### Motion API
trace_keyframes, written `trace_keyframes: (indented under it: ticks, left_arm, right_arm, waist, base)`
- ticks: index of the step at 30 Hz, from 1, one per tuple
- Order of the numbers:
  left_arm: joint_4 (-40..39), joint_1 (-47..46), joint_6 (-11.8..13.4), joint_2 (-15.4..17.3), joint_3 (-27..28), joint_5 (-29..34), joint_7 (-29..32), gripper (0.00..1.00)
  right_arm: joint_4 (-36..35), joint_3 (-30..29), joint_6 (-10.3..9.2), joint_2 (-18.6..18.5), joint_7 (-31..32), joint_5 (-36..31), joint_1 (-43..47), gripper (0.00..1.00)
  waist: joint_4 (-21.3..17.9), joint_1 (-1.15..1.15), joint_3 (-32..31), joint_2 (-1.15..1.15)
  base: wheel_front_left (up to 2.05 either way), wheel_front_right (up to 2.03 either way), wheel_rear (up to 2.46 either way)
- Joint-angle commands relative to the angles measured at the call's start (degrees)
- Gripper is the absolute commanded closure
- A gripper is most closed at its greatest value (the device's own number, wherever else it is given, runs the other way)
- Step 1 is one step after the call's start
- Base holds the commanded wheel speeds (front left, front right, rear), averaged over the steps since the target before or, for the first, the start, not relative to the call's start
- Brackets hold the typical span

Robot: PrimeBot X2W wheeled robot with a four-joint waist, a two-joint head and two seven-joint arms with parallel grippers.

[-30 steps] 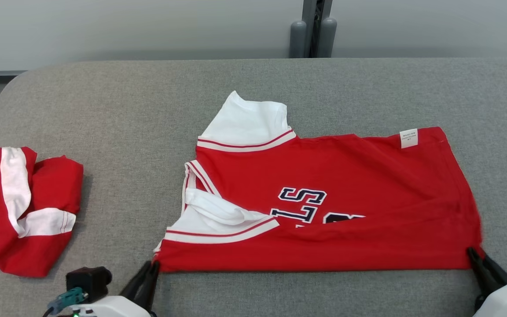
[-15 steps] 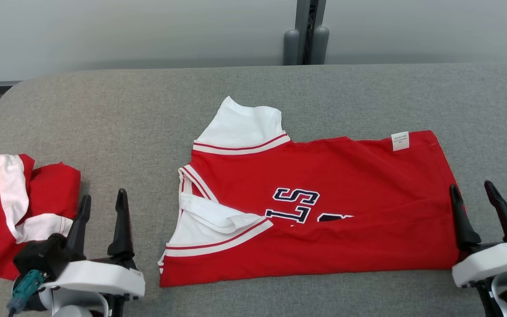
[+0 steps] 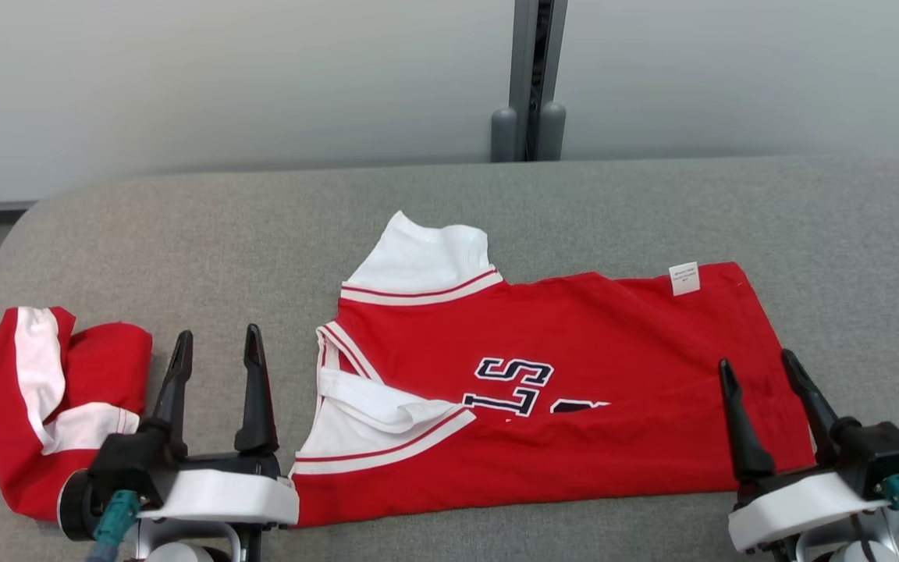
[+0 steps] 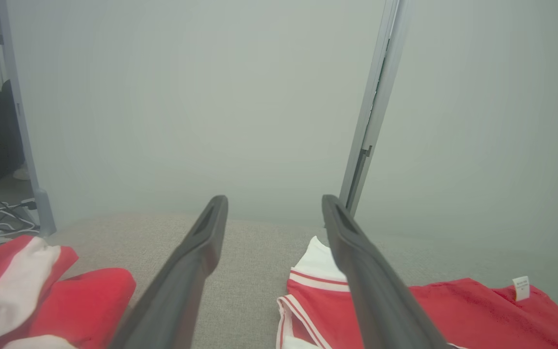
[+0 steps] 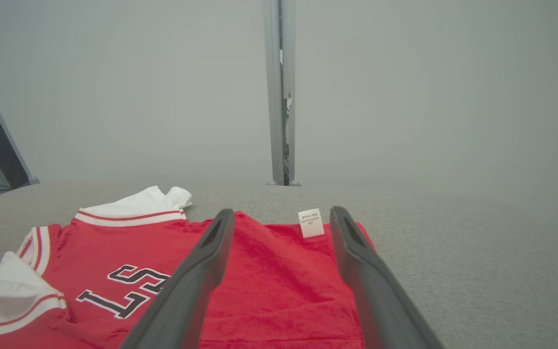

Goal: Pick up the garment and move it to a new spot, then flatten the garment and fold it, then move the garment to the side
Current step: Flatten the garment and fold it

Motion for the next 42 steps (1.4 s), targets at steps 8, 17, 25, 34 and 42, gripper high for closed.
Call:
trace_keyframes:
  ticks: [8, 17, 25, 34, 42]
  left_arm:
    - [1.9, 2.9, -2.8, -1.2, 0.9, 10.3, -0.2, 0.00]
    - [4.2, 3.9, -4.5, -1.8, 0.6, 13.8, -0.2, 0.00]
    - [8.4, -0.2, -6.6, -1.9, 0.1, 12.6, -0.2, 0.00]
    - [22.8, -20.8, -10.6, -1.9, -3.2, 10.3, 1.5, 0.00]
    - [39.6, -41.6, -11.2, -1.9, -5.7, 8.1, 8.9, 0.00]
  right_arm:
    - [-3.3, -1.2, -0.01, 0.6, -0.1, -3.1, 3.9, 0.00]
    - [-3.4, -1.6, -0.01, 1.0, -0.1, -3.5, 5.5, 0.00]
    - [-3.4, -1.0, -0.01, 1.0, -0.1, -3.0, 4.3, 0.00]
    - [-4.6, -0.2, -0.01, -0.2, -0.1, -2.6, 0.1, 0.00]
    - [-5.7, 1.1, -0.01, -1.4, -0.1, -2.7, -5.1, 0.00]
  waist:
    - [-0.5, 0.00, -2.5, 0.00]
    - [-0.7, 0.00, -2.8, 0.00]
    - [-2.1, 0.00, -1.1, 0.00]
    - [-3.8, 0.00, 7.5, 0.00]
    - [-5.9, 0.00, 16.8, 0.00]
  base:
    - [0.00, 0.00, 0.00]
    - [0.00, 0.00, 0.00]
    - [0.00, 0.00, 0.00]
    - [0.00, 0.00, 0.00]
    - [0.00, 0.00, 0.00]
